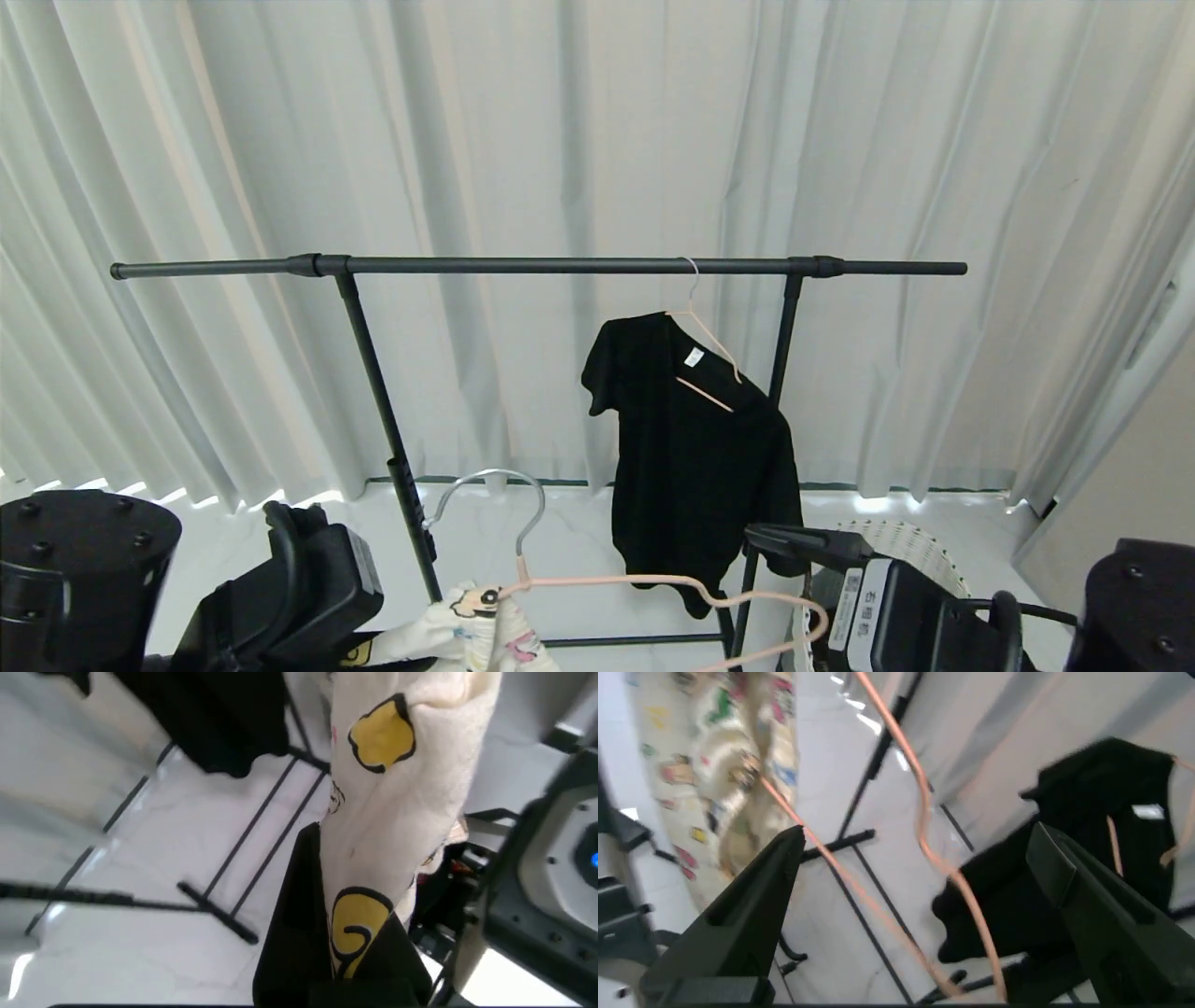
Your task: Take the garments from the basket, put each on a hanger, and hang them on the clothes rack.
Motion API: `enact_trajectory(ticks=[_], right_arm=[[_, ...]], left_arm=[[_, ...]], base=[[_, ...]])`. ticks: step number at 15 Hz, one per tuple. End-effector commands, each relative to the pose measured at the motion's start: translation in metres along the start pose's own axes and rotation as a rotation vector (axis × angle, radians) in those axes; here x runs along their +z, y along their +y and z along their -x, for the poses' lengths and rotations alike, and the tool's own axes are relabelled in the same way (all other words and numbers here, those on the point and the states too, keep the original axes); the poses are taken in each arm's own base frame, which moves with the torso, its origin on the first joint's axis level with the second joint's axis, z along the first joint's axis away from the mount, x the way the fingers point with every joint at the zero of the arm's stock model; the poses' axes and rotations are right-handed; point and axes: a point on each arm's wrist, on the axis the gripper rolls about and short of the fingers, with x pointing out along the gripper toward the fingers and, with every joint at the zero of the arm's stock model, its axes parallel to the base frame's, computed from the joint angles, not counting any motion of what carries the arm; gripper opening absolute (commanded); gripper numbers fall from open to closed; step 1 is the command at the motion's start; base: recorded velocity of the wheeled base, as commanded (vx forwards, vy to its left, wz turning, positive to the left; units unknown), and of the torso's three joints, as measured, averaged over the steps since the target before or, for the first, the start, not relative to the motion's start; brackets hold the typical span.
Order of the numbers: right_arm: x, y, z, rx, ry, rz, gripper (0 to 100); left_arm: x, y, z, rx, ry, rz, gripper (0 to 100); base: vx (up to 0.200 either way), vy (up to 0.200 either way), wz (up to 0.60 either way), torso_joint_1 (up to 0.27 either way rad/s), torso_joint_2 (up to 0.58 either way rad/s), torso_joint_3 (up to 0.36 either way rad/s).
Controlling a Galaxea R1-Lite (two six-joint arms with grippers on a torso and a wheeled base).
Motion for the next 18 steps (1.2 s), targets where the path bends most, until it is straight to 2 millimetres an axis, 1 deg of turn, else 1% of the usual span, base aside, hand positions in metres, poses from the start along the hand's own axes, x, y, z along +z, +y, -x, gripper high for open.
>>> enact_trajectory(ticks=[1, 3, 4, 5, 6, 7, 8, 9, 11, 12, 13, 14, 15, 16, 18], right_arm=[[-0.003, -0.01, 0.0, -0.038, 0.01, -0.012, 100], [-0.003, -0.009, 0.0, -0.005, 0.003, -0.024, 100], [-0.004, -0.009, -0.001, 0.011, 0.005, -0.03, 100], [-0.006, -0.007, -0.004, 0.029, 0.015, -0.052, 100], [-0.011, -0.003, -0.013, 0.05, 0.049, -0.124, 100], [-0.014, 0.001, -0.017, 0.061, 0.068, -0.17, 100], [-0.022, 0.013, -0.026, 0.088, 0.12, -0.315, 100], [-0.026, 0.02, -0.033, 0.095, 0.153, -0.415, 100], [-0.033, 0.025, -0.051, 0.02, 0.196, -0.528, 100], [-0.035, 0.025, -0.061, -0.028, 0.205, -0.563, 100], [-0.036, 0.026, -0.065, -0.04, 0.205, -0.577, 100], [-0.039, 0.032, -0.07, -0.033, 0.223, -0.573, 100], [-0.038, 0.034, -0.072, -0.028, 0.221, -0.573, 100], [-0.035, 0.037, -0.077, -0.02, 0.209, -0.572, 100], [-0.035, 0.04, -0.088, -0.026, 0.208, -0.57, 100]], left_arm=[[-0.004, 0.006, 0.002, 0.051, 0.012, 0.032, 0], [0.0, 0.025, -0.002, 0.169, -0.026, 0.081, 0], [0.002, 0.03, -0.004, 0.205, -0.043, 0.091, 0], [0.007, 0.036, -0.004, 0.248, -0.082, 0.097, 0], [0.015, 0.038, -0.002, 0.269, -0.127, 0.095, 0], [0.016, 0.037, -0.001, 0.266, -0.136, 0.084, 0], [0.02, 0.032, 0.0, 0.244, -0.154, 0.064, 0], [0.021, 0.03, -0.001, 0.233, -0.159, 0.056, 0], [0.025, 0.028, 0.0, 0.222, -0.175, 0.041, 0], [0.028, 0.028, 0.0, 0.22, -0.184, 0.038, 0], [0.029, 0.028, 0.0, 0.22, -0.187, 0.037, 0], [0.03, 0.026, 0.0, 0.209, -0.191, 0.029, 0], [0.03, 0.026, 0.0, 0.207, -0.193, 0.027, 0], [0.031, 0.023, -0.001, 0.193, -0.197, 0.018, 0], [0.033, 0.018, -0.001, 0.167, -0.206, 0.007, 0]], base=[[0.0, 0.0, 0.0, 0.0, 0.0, 0.0], [0.0, 0.0, 0.0, 0.0, 0.0, 0.0], [0.0, 0.0, 0.0, 0.0, 0.0, 0.0], [0.0, 0.0, 0.0, 0.0, 0.0, 0.0], [0.0, 0.0, 0.0, 0.0, 0.0, 0.0], [0.0, 0.0, 0.0, 0.0, 0.0, 0.0], [0.0, 0.0, 0.0, 0.0, 0.0, 0.0], [0.0, 0.0, 0.0, 0.0, 0.0, 0.0], [0.0, 0.0, 0.0, 0.0, 0.0, 0.0], [0.0, 0.0, 0.0, 0.0, 0.0, 0.0], [0.0, 0.0, 0.0, 0.0, 0.0, 0.0], [0.0, 0.0, 0.0, 0.0, 0.0, 0.0], [0.0, 0.0, 0.0, 0.0, 0.0, 0.0], [0.0, 0.0, 0.0, 0.0, 0.0, 0.0], [0.0, 0.0, 0.0, 0.0, 0.0, 0.0]])
